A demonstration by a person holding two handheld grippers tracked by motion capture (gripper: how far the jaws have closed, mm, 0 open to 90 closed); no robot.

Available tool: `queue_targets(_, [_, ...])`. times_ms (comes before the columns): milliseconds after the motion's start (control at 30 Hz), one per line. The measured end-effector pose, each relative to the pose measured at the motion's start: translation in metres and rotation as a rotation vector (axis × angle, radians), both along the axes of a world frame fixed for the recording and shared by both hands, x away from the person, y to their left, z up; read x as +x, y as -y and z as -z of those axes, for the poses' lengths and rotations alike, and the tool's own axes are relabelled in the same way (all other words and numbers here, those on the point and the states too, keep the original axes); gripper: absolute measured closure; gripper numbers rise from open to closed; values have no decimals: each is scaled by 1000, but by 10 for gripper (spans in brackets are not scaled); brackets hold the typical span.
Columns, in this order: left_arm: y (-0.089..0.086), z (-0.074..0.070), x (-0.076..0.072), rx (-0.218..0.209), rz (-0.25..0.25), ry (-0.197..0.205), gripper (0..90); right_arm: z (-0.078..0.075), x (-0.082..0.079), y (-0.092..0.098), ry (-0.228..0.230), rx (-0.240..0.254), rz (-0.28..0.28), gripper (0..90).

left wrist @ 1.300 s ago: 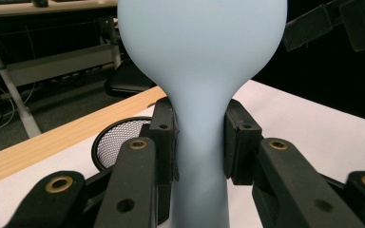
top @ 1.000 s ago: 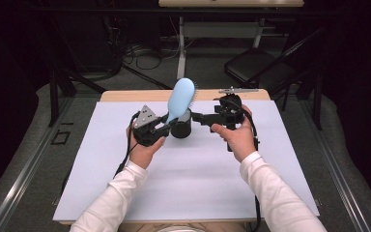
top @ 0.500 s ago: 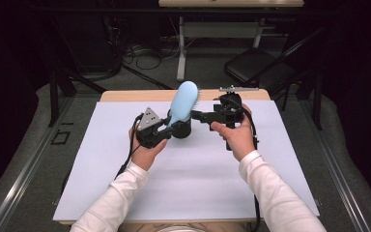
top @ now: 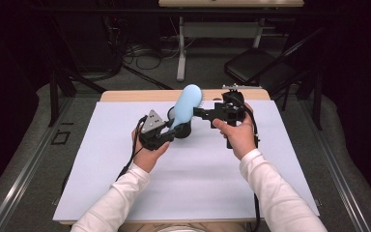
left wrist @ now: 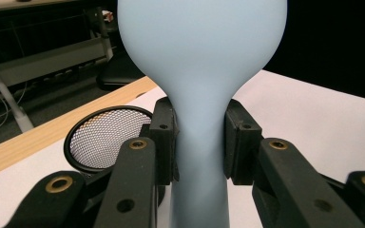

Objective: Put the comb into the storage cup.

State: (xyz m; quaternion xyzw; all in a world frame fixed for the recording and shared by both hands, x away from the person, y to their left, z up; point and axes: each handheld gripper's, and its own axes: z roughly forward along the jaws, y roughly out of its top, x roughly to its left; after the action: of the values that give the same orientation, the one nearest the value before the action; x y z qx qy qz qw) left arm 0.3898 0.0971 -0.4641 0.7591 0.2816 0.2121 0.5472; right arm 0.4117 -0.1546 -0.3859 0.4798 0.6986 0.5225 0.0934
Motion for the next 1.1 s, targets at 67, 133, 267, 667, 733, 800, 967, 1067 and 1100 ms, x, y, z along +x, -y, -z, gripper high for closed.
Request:
queue_targets(67, [1, 0, 0, 1, 3, 1, 698, 0, 0, 0, -1, -1, 3, 51])
queue_targets(133, [1, 0, -1, 4, 7, 3, 698, 0, 1, 1, -4, 7, 7, 59])
queue_targets(267, [2, 0, -2, 3, 11, 4, 698, 0, 2, 1, -5, 16, 5, 68])
queue_targets(667, [6, 2, -4, 9, 23, 3, 698, -3, 6, 1, -18, 26, 6, 86])
queue_targets(733, [7, 2, -4, 9, 24, 3, 698, -3, 8, 1, -16, 33, 2, 109])
queue_targets(800, [7, 2, -4, 8, 25, 3, 698, -3, 9, 0, -22, 41, 2, 115])
queue_targets(967, [8, 3, -5, 13, 27, 3, 698, -3, 11, 0, -28, 49, 4, 141])
queue_targets(1067, [9, 4, -5, 16, 32, 3, 698, -2, 13, 1, -36, 62, 4, 143])
queue_targets(1100, [10, 4, -6, 15, 33, 2, 698, -2, 14, 1, -35, 63, 2, 143])
